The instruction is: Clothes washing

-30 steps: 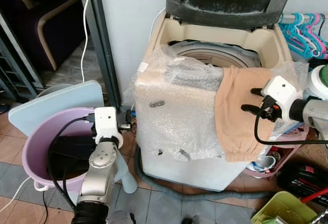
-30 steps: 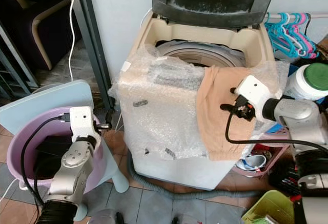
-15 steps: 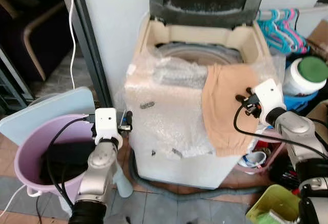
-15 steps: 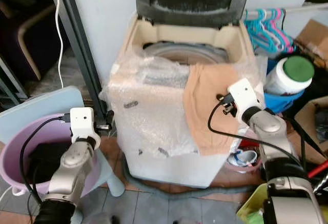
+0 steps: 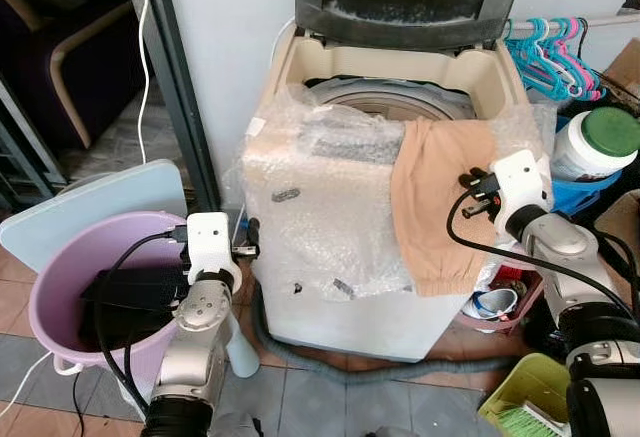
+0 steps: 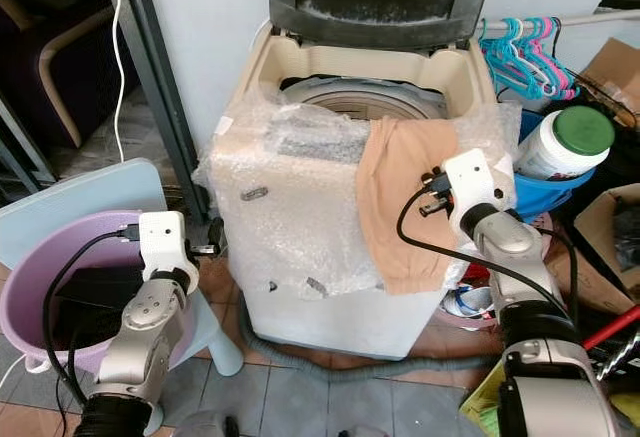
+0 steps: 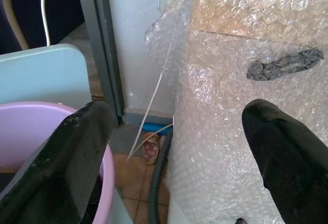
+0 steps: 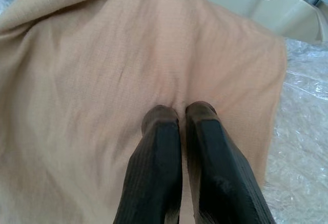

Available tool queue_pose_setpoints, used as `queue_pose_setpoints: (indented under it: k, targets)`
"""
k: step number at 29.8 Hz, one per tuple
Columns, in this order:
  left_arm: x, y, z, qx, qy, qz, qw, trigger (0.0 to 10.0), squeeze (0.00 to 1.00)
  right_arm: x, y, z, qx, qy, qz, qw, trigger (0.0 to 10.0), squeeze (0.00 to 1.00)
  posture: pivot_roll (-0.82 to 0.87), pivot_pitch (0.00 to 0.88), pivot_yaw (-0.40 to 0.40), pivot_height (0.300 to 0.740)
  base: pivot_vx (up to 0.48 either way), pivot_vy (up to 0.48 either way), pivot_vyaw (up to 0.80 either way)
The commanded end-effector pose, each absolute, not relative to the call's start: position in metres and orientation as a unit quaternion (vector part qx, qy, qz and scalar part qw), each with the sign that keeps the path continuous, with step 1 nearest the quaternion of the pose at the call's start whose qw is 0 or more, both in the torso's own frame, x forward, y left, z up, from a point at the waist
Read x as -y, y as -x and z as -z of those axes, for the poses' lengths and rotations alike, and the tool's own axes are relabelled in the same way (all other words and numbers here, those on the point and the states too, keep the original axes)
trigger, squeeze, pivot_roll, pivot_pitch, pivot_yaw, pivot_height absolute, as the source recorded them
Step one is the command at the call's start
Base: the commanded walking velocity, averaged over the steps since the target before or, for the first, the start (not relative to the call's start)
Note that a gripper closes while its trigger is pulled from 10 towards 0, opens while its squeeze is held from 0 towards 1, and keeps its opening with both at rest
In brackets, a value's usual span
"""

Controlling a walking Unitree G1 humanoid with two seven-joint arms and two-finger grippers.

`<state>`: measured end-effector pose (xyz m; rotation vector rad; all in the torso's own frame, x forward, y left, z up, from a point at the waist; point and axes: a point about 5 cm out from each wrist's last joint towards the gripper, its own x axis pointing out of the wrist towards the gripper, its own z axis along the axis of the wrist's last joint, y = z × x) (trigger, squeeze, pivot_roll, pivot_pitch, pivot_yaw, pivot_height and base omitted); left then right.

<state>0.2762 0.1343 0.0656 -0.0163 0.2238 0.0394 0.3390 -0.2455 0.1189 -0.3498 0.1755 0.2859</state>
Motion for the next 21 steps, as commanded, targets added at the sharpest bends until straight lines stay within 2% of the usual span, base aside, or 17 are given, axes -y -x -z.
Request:
queue_pose_setpoints:
  k: [1,7,11,14,16,20,21]
  targets:
    - [-0.134,-0.277,-0.067,-0.111,0.003,-0.018,0.994,10.0,0.0,0.239,-0.338,-0.108,-0.117,0.176,-0.157,0.965,0.0,0.0,-0.01,0.0,0.001,0.74,0.0,0.0,0.0]
    - [-0.134,-0.276,-0.067,-0.111,0.003,-0.019,0.994,10.0,0.0,0.228,-0.344,-0.11,-0.111,0.157,-0.153,0.969,0.0,0.0,0.0,0.0,-0.005,0.74,0.0,0.0,0.0]
    - [-0.134,-0.277,-0.069,-0.109,0.004,-0.025,0.994,10.0,0.0,0.221,-0.36,-0.14,-0.059,0.159,-0.15,0.974,0.0,0.0,0.0,0.0,-0.012,0.74,0.0,0.0,0.0]
    - [-0.132,-0.276,-0.069,-0.109,0.007,-0.027,0.994,10.0,0.0,0.206,-0.389,-0.211,0.047,0.177,-0.16,0.97,0.0,0.0,0.0,0.0,-0.022,0.74,0.0,0.0,0.0]
    - [-0.132,-0.275,-0.068,-0.109,0.008,-0.027,0.994,10.0,0.0,0.205,-0.391,-0.219,0.058,0.177,-0.158,0.97,0.0,0.0,0.0,0.0,-0.025,0.74,0.0,0.0,0.0]
    - [-0.13,-0.275,-0.068,-0.109,0.012,-0.029,0.993,10.0,0.0,0.178,-0.41,-0.313,0.176,0.181,-0.148,0.956,0.0,0.0,0.01,0.0,-0.039,0.74,0.0,0.0,0.0]
    - [-0.129,-0.276,-0.068,-0.109,0.012,-0.03,0.994,10.0,0.0,0.175,-0.411,-0.323,0.19,0.179,-0.144,0.954,0.0,0.0,0.01,0.0,-0.039,0.74,0.0,0.0,0.0]
